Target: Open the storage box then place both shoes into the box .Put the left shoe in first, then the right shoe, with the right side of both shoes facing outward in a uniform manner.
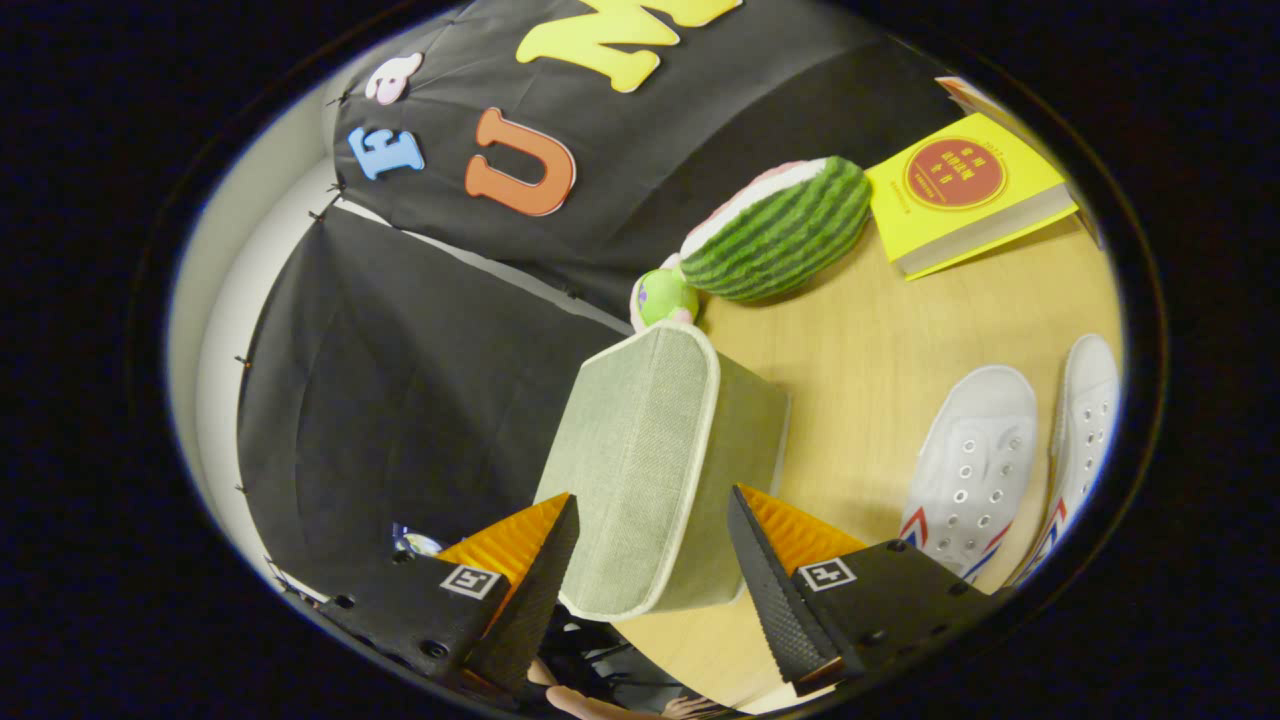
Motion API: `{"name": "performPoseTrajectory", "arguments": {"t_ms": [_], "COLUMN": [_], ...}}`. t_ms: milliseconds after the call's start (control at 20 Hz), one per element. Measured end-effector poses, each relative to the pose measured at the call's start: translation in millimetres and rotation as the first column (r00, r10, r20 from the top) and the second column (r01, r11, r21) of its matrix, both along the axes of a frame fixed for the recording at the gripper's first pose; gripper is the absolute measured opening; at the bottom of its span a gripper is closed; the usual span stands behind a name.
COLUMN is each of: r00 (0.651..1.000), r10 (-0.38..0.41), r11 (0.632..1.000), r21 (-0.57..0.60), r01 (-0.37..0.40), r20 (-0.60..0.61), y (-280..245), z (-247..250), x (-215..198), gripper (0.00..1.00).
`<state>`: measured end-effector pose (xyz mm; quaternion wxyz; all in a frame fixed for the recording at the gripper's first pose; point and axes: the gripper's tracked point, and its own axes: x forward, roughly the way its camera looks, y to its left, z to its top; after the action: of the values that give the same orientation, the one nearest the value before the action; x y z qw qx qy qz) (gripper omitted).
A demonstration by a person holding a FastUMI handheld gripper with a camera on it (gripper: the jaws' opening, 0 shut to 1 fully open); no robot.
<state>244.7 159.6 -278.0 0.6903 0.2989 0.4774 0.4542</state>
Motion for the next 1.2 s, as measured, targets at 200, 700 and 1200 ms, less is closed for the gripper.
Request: {"name": "performPoseTrajectory", "arguments": {"t_ms": [200,700,1200], "r00": [0.997,0.956,0.984], "r10": [0.054,0.14,0.091], "r11": [0.996,0.955,0.962], "r21": [0.076,0.289,0.268], "r01": [-0.049,-0.062,-0.048], "r20": [-0.055,-0.259,-0.151], "y": [16,38,32], "z": [-15,-21,29], "x": [7,-2,-9], "gripper": [0.95,0.62,0.05]}}
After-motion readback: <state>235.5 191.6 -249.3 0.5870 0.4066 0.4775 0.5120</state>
